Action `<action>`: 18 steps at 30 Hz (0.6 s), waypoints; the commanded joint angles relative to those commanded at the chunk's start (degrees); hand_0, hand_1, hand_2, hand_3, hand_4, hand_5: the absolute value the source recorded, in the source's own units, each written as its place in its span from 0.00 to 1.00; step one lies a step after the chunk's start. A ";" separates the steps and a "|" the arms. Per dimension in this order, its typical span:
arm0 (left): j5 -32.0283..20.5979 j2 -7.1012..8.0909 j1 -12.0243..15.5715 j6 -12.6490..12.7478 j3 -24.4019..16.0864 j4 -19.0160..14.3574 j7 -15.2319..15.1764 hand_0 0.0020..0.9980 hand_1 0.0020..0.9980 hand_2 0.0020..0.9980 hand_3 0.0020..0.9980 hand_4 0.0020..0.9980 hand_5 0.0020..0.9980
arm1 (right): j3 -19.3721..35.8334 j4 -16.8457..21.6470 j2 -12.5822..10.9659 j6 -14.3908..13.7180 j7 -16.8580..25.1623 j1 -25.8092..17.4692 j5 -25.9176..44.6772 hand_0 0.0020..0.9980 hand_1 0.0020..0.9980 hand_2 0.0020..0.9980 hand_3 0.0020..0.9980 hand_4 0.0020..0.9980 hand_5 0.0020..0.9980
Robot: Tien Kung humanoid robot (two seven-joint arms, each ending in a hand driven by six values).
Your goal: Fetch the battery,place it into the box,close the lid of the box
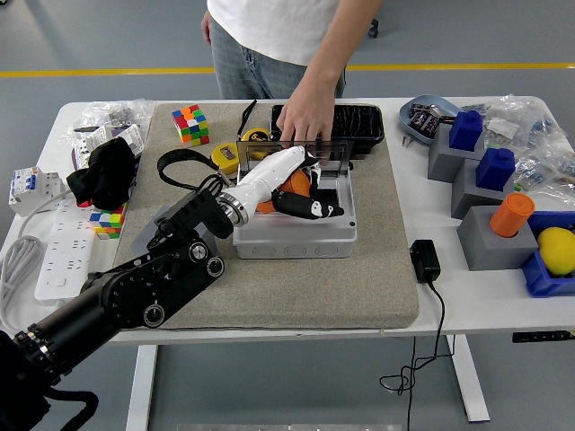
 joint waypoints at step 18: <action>4.06 0.00 -0.88 3.74 -0.07 3.37 -2.44 0.03 0.00 0.03 0.03 1.00 0.45 | -0.62 0.00 -0.10 -0.10 -0.28 -0.14 0.15 0.83 0.79 0.76 0.80 1.00 1.00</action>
